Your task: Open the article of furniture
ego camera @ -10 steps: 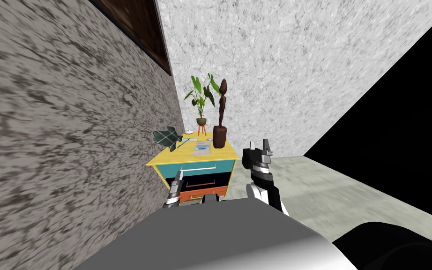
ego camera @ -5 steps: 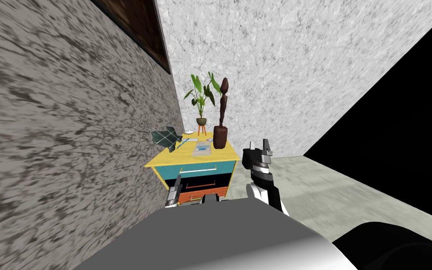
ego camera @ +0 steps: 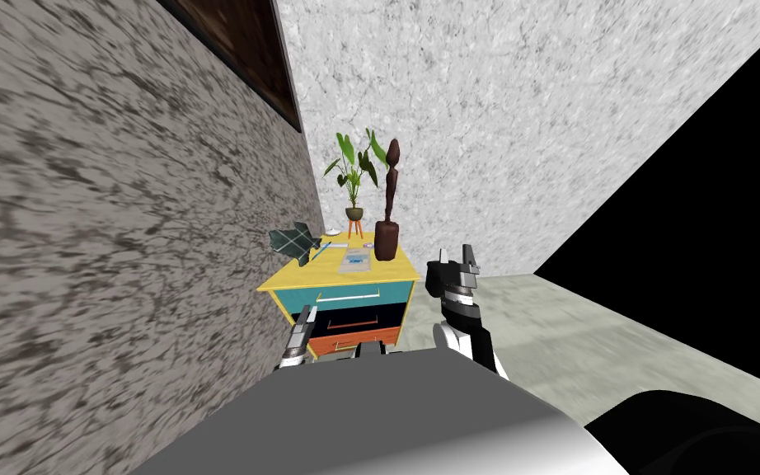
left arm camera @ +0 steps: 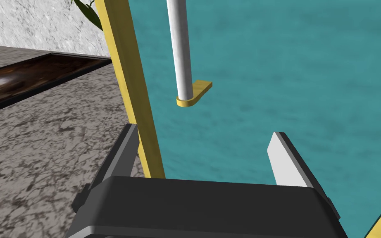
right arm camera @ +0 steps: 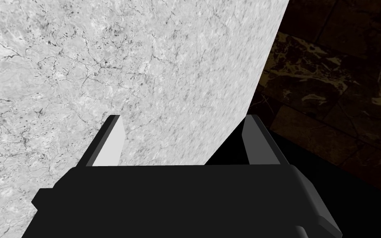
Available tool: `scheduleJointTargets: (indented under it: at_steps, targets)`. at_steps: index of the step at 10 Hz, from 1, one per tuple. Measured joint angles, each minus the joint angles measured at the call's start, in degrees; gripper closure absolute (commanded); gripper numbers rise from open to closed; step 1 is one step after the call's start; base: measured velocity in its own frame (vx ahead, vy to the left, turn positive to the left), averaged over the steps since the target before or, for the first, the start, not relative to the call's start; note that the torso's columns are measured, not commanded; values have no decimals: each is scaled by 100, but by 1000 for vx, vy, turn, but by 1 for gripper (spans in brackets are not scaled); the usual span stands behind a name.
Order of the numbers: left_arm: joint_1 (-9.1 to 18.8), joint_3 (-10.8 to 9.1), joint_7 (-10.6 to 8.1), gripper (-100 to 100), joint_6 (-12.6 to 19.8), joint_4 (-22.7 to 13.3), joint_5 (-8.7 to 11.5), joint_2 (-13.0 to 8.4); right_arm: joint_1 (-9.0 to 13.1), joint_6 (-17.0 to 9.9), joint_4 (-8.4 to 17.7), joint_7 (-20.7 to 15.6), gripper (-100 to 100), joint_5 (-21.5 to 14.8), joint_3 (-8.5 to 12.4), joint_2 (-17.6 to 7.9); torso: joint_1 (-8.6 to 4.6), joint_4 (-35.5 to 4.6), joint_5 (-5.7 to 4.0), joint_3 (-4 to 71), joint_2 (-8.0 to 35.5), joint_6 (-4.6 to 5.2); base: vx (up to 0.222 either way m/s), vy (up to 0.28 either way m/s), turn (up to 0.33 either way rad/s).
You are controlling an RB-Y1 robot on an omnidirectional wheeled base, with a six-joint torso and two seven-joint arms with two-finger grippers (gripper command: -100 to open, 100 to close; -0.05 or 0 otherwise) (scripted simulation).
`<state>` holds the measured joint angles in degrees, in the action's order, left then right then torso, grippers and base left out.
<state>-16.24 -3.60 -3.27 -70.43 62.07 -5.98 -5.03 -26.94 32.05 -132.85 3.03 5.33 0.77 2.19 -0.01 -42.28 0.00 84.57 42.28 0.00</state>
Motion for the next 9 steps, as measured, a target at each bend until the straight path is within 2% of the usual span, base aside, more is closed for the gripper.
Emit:
scheduleJointTargets:
  at_steps: [4, 9]
  targets:
    - [145, 33, -35, -100, 423, 163, 46, -251, 0, 0, 0, 0, 0, 0, 0, 0, 4, 0, 1, 0, 0, 0, -43, -20, 12]
    - [320, 70, -98, -100, 957, 342, 118, -358, 0, 0, 0, 0, 0, 0, 0, 0, 2, 0, 0, 0, -1, 0, -42, -24, 13]
